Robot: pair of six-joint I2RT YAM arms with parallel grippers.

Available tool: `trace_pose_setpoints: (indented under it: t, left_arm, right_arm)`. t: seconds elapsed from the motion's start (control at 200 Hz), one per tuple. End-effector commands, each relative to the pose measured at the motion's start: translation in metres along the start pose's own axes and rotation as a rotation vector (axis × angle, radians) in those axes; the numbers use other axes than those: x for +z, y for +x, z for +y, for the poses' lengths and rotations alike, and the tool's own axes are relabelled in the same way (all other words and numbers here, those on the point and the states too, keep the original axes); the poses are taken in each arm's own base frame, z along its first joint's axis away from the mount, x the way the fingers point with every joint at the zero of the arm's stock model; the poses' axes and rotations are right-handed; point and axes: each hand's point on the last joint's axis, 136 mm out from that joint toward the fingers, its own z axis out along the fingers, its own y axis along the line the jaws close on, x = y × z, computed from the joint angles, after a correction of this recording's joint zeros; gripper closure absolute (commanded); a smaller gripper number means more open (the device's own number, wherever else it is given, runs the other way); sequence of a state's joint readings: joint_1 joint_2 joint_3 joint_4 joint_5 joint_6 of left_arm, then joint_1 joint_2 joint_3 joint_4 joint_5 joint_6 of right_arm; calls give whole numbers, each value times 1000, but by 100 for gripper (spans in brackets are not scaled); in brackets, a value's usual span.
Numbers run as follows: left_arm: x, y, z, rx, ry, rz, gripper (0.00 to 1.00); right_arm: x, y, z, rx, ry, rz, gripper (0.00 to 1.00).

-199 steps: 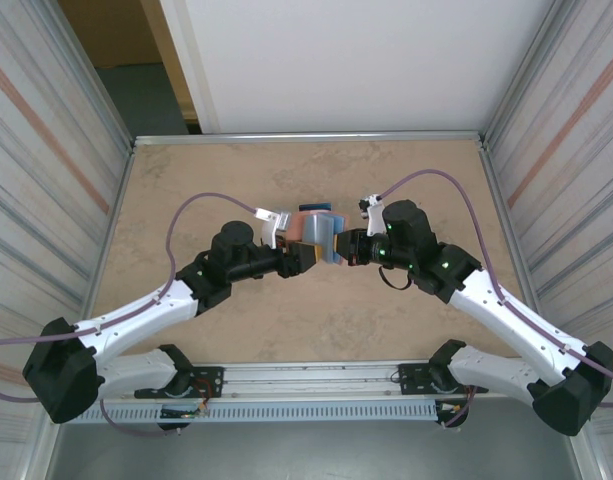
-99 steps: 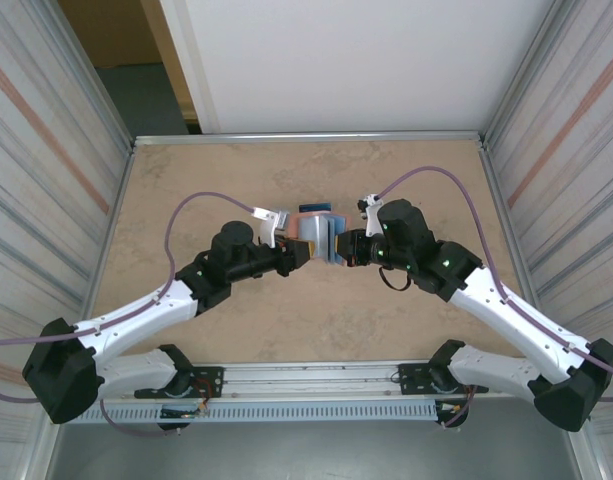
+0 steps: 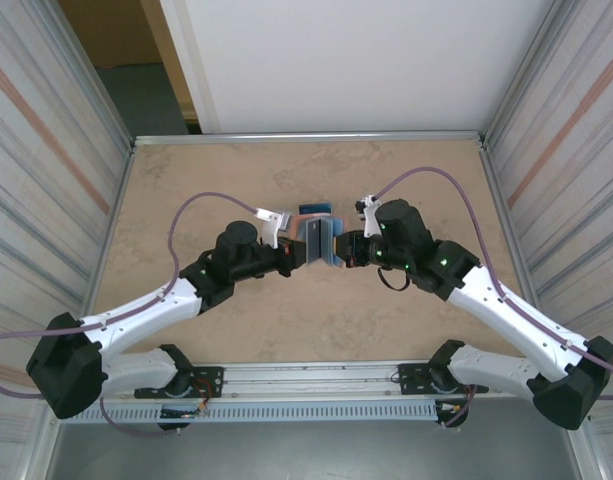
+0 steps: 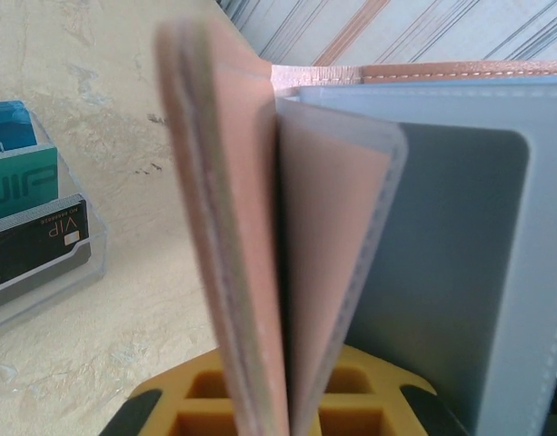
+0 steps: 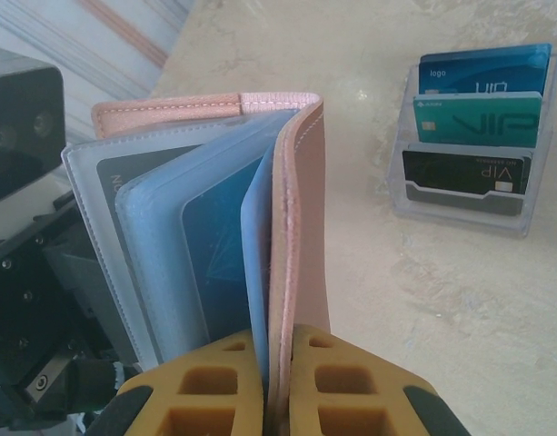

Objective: Take the credit cards out of the card holder

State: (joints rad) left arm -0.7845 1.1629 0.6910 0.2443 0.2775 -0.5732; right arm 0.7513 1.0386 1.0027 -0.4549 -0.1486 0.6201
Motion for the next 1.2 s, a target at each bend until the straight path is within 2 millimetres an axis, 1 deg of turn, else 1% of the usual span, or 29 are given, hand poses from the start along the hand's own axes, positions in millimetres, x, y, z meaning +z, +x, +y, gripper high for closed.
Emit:
trace_pose_setpoints:
  t: [0.0, 0.105, 0.115, 0.13, 0.291, 0.396, 0.541, 0.646, 0.872, 1.012, 1.198]
  left_arm:
    - [-4, -9, -3, -4, 15, -32, 100]
    - [-6, -11, -2, -35, 32, -46, 100]
    - [-6, -11, -2, -39, 34, -46, 100]
    - [-7, -12, -2, -42, 37, -49, 100]
    - [-9, -16, -7, -63, 66, -58, 100]
    - [-10, -18, -11, -72, 83, -65, 100]
    - [-11, -21, -17, -77, 111, -70, 100]
    - [-11, -21, -21, -76, 129, -65, 100]
    - [-12, -22, -26, -71, 150, -64, 100]
    - [-12, -23, -29, -68, 168, -66, 100]
    - [-13, -24, -35, -63, 193, -62, 100]
  right_arm:
    - [-9, -15, 17, 18, -122, -62, 91]
    - [-7, -16, 20, 39, -184, -63, 86]
    - [-13, -18, 23, 36, -199, -79, 85]
    - [-16, -19, 24, 36, -209, -86, 83]
    - [-21, -19, 26, 30, -242, -103, 69]
    - [-23, -18, 26, 29, -253, -110, 66]
    - [-20, -15, 23, 33, -246, -103, 67]
    - [-16, -14, 20, 37, -234, -93, 70]
    - [-13, -16, 20, 32, -232, -92, 74]
    - [-11, -15, 14, 34, -207, -89, 77]
    - [-9, -13, 6, 34, -162, -87, 74]
